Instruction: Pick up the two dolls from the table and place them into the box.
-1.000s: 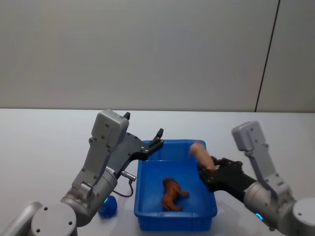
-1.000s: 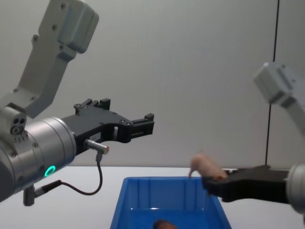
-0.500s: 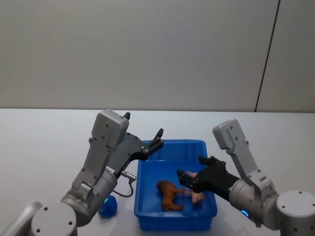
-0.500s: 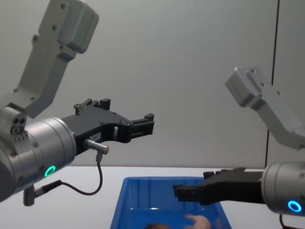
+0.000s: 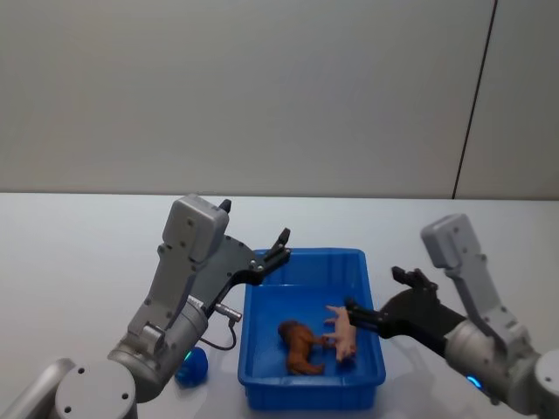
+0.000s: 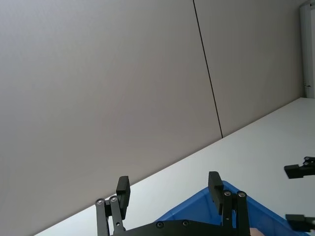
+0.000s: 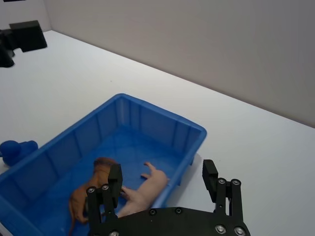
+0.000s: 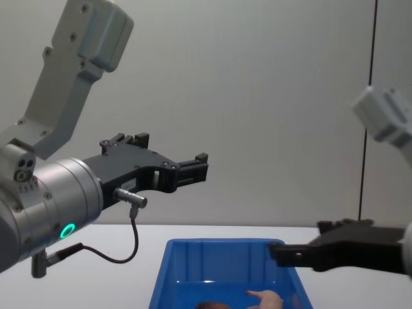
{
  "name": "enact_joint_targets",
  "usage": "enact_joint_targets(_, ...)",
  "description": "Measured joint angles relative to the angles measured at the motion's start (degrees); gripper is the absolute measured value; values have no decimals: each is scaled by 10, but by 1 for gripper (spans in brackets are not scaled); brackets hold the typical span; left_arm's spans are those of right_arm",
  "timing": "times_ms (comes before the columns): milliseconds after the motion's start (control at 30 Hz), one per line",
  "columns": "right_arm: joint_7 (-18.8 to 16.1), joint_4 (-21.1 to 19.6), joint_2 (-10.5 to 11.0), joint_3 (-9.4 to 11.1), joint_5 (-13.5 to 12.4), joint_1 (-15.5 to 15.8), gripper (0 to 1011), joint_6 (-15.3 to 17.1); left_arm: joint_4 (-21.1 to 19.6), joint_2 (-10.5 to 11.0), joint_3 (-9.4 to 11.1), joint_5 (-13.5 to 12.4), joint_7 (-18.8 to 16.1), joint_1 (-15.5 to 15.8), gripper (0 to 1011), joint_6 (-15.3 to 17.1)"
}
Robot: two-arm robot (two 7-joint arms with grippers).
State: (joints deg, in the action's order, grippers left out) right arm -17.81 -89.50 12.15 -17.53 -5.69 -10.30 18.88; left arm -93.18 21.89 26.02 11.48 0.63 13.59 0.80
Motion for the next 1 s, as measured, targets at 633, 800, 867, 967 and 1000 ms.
enact_joint_targets(633,-1,-22,46,27,-18,38,1000,-44,-21,12,-2,2,-20,-21,1001,18)
enact_joint_targets(800,-2,-24,51,30,-20,41,1001,-48,-36,23,-3,13,-38,-38,1002,32)
enact_joint_targets(867,-2,-24,52,30,-20,42,1001,-48,-42,27,-3,18,-44,-46,1001,37)
enact_joint_targets(967,-2,-25,54,32,-21,44,1000,-51,-52,38,-4,30,-58,-63,1001,46)
enact_joint_targets(1000,-2,-25,54,32,-21,44,1000,-51,-54,40,-5,33,-62,-68,1001,48)
